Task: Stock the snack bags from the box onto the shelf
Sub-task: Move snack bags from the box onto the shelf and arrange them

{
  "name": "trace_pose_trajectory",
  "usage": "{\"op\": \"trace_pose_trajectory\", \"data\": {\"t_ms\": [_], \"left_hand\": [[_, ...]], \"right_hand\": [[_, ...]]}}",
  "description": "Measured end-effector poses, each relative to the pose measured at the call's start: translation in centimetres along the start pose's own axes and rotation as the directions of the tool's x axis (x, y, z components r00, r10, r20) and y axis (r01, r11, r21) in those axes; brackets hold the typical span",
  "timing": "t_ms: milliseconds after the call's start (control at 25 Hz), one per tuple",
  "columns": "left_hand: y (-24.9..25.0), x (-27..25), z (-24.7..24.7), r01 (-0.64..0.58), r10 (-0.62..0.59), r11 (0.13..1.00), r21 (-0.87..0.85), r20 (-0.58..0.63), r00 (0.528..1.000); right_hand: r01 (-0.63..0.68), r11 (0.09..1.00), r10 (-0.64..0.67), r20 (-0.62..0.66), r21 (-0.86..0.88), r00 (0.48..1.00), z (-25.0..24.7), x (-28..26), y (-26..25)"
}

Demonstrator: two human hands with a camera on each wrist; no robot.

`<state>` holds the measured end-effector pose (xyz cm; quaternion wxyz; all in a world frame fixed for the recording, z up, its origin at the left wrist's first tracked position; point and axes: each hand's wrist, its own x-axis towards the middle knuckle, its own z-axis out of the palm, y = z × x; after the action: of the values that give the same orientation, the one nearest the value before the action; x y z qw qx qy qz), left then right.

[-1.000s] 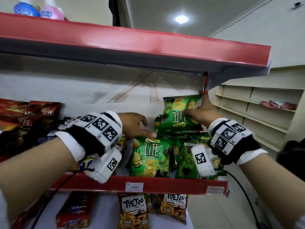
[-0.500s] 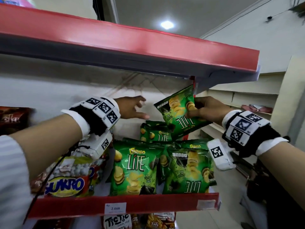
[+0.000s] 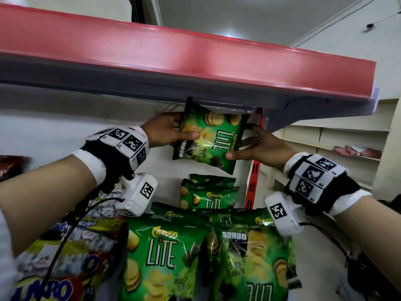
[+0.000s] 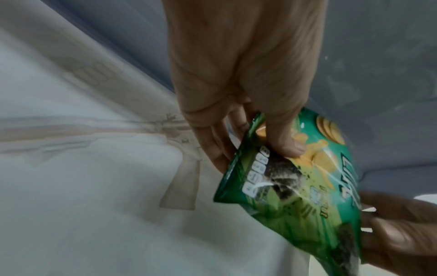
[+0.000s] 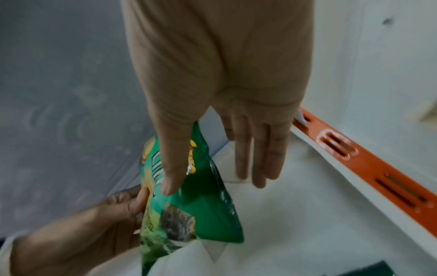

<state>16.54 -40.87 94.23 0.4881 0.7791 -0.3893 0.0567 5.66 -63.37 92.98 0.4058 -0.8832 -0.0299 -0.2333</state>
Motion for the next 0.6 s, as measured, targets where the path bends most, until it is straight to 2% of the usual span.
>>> {"op": "trace_pose_trajectory", "data": {"t_ms": [40,120,200,280,360,480,600], "left_hand": [[0.0,0.1,0.0,0.005,-0.004,0.999,-0.039,0.025,1.000],[-0.1,0.4,0.1,0.023,-0.022,1.000,-0.009,0.180,0.984],[-0.4,1.2,0.3,0.055,-0.133,0.974,0.222,0.353,0.926],[-1.1,2.3,0.7,0.035,-0.278,0.844,0.535,0.381,0.882],[-2.2,3.3,1.5,-0.043,-0.337,0.713,0.700,0.396,0.854],[-3.9,4.2,2.9,-0.097,-0.398,0.663,0.743,0.458,0.795],[-5.8,5.2,4.1,-0.092,-0.398,0.724,0.684,0.522,0.754]], "right_hand": [[-0.028,0.999,0.026,0.054,0.043,0.998,0.0,0.2,0.5],[-0.016,0.999,0.013,0.083,0.038,0.996,-0.3,0.5,1.3],[0.027,0.998,-0.028,-0.015,-0.063,0.999,-1.4,0.4,2.0],[0.039,0.980,-0.063,-0.116,-0.195,0.991,-3.1,0.0,2.8],[0.031,0.908,-0.092,-0.126,-0.417,0.988,-4.3,-0.7,3.7],[0.013,0.765,-0.093,-0.090,-0.644,0.992,-4.5,-2.0,4.9],[-0.042,0.781,-0.018,-0.090,-0.623,0.996,-4.8,-2.5,5.4]]}}
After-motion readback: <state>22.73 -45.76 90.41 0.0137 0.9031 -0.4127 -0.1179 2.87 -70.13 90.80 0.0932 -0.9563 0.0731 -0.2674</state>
